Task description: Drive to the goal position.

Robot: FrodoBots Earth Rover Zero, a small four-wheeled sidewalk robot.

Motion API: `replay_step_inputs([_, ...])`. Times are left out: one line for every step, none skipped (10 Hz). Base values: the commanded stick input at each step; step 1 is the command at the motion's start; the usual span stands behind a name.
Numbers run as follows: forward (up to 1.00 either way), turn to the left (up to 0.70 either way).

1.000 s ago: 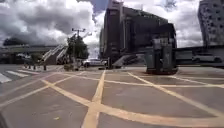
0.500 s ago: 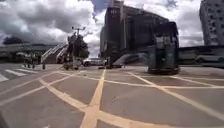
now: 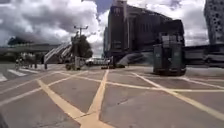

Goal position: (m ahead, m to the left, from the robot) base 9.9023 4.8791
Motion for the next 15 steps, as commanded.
replay_step_inputs([0.45, 0.0])
replay_step_inputs([0.45, 0.0])
replay_step_inputs([0.45, 0.0])
replay_step_inputs([0.45, 0.0])
replay_step_inputs([0.7, 0.0])
replay_step_inputs([0.7, 0.0])
replay_step_inputs([0.7, 0.0])
replay_step_inputs([0.7, 0.0])
replay_step_inputs([0.7, 0.0])
replay_step_inputs([0.7, 0.0])
replay_step_inputs([0.7, 0.0])
replay_step_inputs([0.7, 0.0])
replay_step_inputs([0.7, 0.0])
replay_step_inputs([0.7, 0.0])
replay_step_inputs([0.7, 0.0])
